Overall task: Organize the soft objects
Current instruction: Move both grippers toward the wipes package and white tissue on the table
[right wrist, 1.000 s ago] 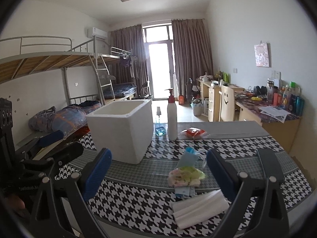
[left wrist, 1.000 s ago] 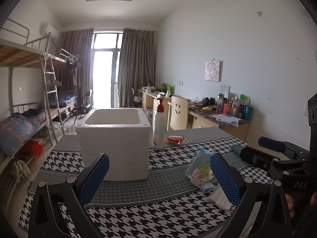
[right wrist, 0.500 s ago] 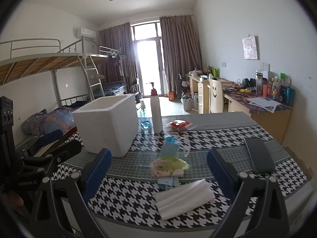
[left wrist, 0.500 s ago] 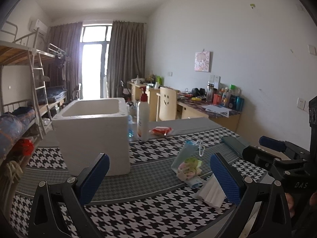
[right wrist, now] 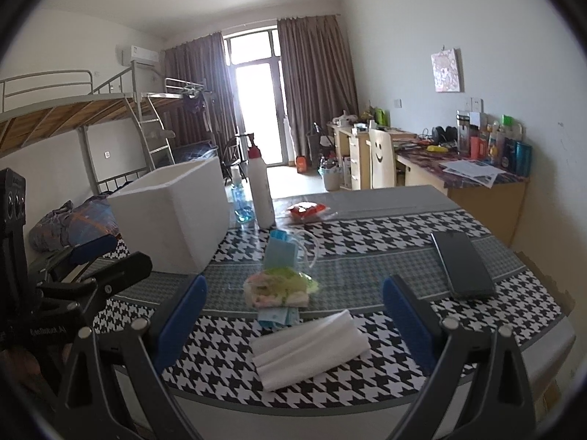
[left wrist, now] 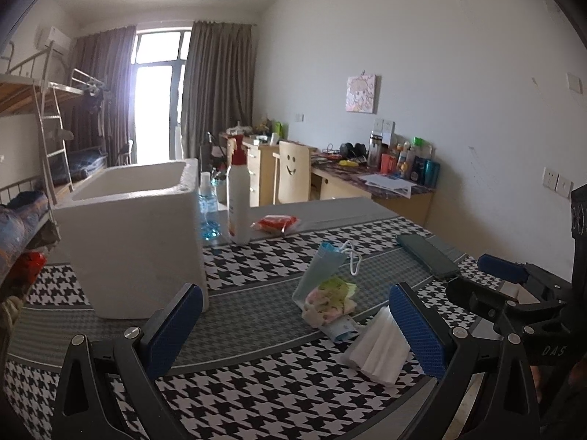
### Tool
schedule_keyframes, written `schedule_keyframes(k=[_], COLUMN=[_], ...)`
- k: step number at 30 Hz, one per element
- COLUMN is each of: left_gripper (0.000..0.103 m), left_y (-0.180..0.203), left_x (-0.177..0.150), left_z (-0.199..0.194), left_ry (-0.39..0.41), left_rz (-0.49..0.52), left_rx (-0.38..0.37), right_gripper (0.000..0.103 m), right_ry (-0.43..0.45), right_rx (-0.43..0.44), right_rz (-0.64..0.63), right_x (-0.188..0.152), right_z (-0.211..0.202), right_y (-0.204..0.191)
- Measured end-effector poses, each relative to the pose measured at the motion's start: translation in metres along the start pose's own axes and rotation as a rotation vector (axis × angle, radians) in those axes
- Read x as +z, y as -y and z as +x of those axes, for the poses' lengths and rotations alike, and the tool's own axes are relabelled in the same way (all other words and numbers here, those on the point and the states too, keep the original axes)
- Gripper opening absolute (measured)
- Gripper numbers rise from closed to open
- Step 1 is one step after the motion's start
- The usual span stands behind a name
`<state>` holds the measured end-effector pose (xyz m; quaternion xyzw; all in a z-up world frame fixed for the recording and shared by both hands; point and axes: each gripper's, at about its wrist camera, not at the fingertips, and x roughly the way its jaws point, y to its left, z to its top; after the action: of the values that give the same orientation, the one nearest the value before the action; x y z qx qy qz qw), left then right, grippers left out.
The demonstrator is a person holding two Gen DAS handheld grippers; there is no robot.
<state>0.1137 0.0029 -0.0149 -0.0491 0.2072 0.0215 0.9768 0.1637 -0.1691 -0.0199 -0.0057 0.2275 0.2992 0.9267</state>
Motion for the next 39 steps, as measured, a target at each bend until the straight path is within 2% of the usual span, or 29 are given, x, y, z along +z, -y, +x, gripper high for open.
schedule_keyframes(k=[31, 39], left_gripper=[0.102, 0.092], left_y=[0.006, 0.008], left_x=[-0.011, -0.016], left_z=[0.075, 0.097], left_ry=[-0.184, -0.258], left_rz=[-0.007, -0.010], left_rx=[-0.058, -0.074], right_gripper=[0.098, 0.098], right_ry=[-0.131, -0.168], right_rx=[-0.033, -0.026], right_rz=[0.065, 0.083], right_x=[-0.019, -0.026], right_z=[0.038, 0.048], right_y=[0.033, 0.039])
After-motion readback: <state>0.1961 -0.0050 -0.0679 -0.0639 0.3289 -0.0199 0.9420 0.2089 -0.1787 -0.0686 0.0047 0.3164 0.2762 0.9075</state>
